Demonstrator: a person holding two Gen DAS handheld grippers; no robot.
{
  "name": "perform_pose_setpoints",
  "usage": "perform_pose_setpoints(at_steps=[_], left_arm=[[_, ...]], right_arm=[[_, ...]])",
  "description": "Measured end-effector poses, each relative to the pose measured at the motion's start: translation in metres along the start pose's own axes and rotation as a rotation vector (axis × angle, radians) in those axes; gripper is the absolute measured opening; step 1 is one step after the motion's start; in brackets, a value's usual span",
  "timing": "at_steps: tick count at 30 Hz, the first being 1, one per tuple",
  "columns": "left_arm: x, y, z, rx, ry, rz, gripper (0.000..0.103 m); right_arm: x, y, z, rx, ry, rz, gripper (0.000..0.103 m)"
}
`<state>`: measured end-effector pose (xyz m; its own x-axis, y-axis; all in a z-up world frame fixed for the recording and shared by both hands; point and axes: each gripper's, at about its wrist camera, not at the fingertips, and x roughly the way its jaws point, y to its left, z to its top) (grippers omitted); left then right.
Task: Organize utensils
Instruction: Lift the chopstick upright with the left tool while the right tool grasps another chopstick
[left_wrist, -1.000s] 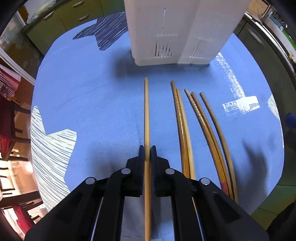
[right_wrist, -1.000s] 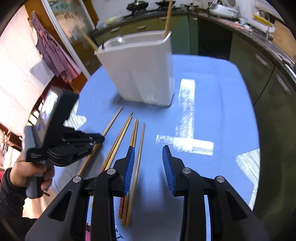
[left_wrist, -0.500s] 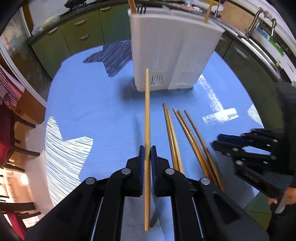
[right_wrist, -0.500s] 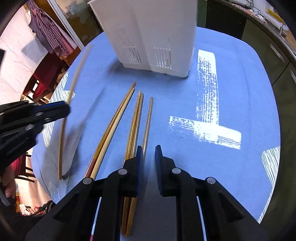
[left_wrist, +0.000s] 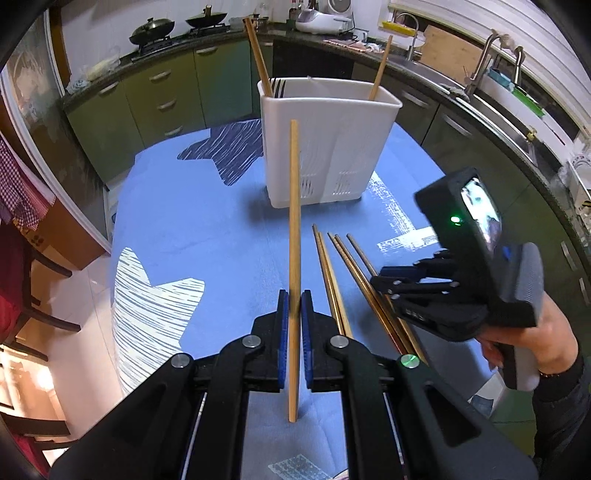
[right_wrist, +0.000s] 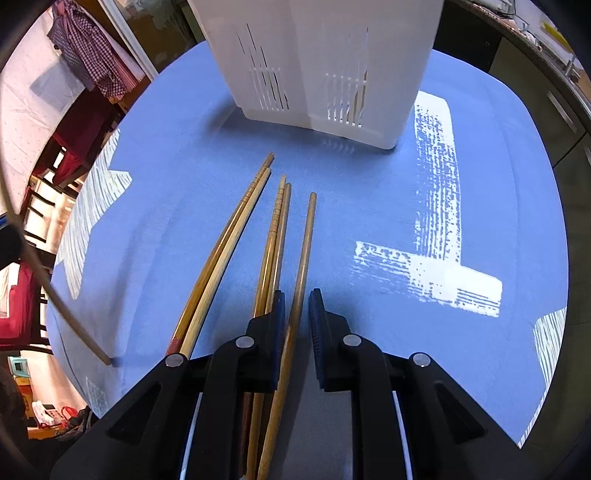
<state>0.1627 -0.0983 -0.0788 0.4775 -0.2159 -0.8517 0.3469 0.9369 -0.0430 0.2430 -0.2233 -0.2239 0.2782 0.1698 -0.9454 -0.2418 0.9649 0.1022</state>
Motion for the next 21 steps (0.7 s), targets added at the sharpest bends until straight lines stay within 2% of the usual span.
perform_pose_setpoints(at_steps=[3,6,12,21], left_arm=[[-0.004,-0.002,-0.002,0.007,-0.005,-0.006,0.006],[-0.007,-0.004,-0.003,0.01,-0.009,-0.011,0.007],[-0.009,-0.001,-0.004,0.007,-0.014,-0.01,0.007],[-0.013,0.001,-0.005,0.011,-0.024,-0.015,0.007]], right_arm=[[0.002,0.004,0.002,-0.005,0.003,-0.016,0.014],[0.004,0.009,0.002,-0.021,-0.002,-0.051,0.008],[0.002,0.005,0.003,-0.011,-0.014,-0.039,0.007],[-0.046,-0.003,-0.007,0.002,-0.113,0.007,0.007]])
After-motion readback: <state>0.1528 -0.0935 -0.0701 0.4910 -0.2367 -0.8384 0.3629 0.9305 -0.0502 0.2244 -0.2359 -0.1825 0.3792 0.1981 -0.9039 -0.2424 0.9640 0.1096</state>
